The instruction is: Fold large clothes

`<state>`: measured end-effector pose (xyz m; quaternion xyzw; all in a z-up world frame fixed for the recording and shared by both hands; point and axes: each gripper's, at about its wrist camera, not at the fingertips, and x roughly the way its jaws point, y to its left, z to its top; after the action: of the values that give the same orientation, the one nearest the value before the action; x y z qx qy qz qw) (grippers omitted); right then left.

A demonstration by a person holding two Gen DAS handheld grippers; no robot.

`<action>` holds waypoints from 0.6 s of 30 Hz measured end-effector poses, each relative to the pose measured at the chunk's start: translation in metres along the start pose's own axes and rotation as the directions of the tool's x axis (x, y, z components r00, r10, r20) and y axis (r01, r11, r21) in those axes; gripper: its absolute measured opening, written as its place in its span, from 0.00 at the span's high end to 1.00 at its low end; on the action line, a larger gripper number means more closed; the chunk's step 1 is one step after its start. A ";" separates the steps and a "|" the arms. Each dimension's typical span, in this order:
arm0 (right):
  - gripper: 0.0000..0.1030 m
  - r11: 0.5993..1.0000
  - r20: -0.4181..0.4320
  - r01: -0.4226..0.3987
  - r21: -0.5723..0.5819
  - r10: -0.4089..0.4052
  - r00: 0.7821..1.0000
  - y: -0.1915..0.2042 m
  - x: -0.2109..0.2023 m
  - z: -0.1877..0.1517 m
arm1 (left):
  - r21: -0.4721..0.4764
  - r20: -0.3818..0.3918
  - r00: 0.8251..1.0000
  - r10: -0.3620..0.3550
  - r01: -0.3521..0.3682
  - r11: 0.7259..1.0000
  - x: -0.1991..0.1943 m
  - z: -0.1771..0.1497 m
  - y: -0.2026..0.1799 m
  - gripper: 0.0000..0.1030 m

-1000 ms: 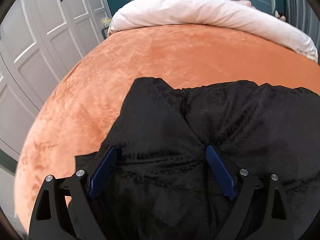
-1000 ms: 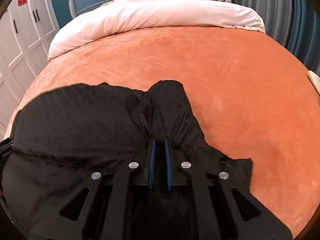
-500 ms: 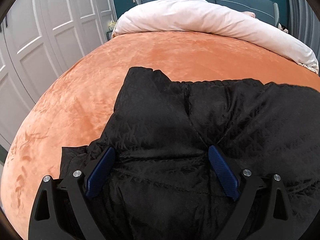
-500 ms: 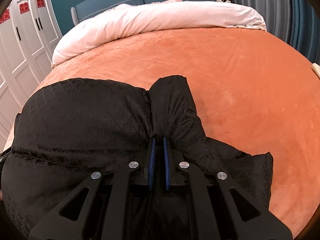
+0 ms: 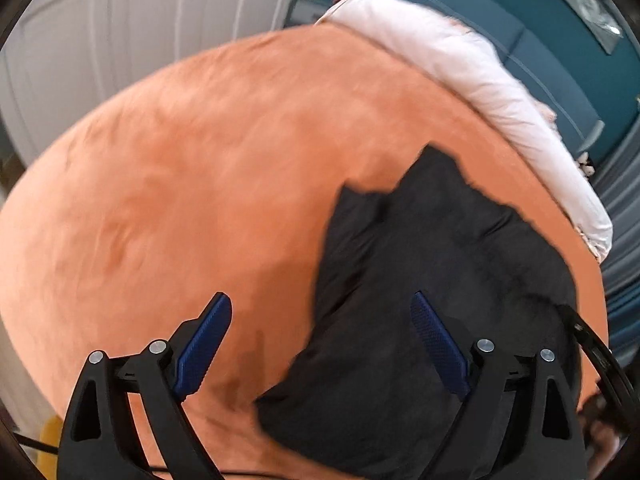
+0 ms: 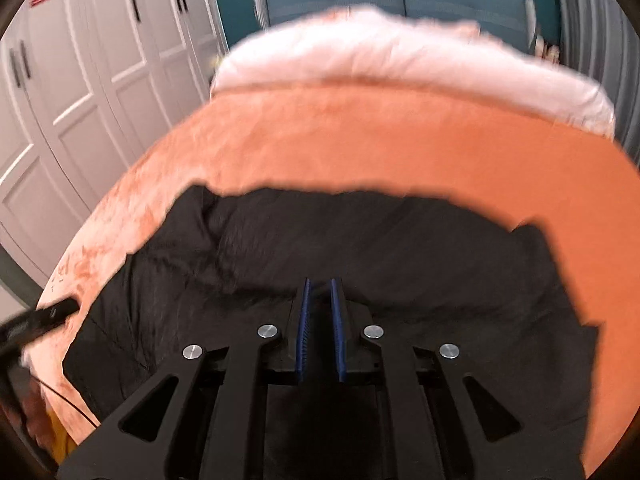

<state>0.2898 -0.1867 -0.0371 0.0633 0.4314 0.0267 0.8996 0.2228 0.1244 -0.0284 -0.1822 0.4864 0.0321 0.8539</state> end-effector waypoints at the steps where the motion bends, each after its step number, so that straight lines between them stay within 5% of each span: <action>1: 0.90 1.000 -0.009 0.015 -0.003 -0.015 1.000 0.000 0.008 -0.004 | -0.006 -0.020 1.000 -0.002 0.002 1.000 0.005 -0.005 0.004 0.13; 8: 0.93 0.999 -0.034 0.034 -0.030 -0.035 0.999 0.003 0.033 -0.022 | -0.106 -0.129 0.973 -0.190 0.177 0.978 0.052 -0.022 0.002 0.07; 14: 0.93 0.999 -0.020 0.022 -0.030 -0.022 1.000 -0.005 0.044 -0.033 | -0.032 -0.074 0.982 -0.175 0.173 0.984 0.063 -0.021 -0.035 0.05; 17: 0.94 0.997 0.000 0.049 -0.052 -0.049 0.999 -0.001 0.045 -0.037 | -0.026 -0.066 0.973 -0.222 0.221 0.975 0.051 -0.016 -0.048 0.29; 18: 0.94 0.997 0.006 0.053 -0.058 -0.053 0.999 0.000 0.044 -0.037 | -0.006 -0.063 0.970 -0.236 0.236 0.972 0.045 -0.013 -0.052 0.45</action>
<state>0.2885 -0.1786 -0.0944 0.0259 0.4300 0.0151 0.9024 0.2475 0.0656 -0.0577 -0.2391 0.4879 -0.0756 0.8361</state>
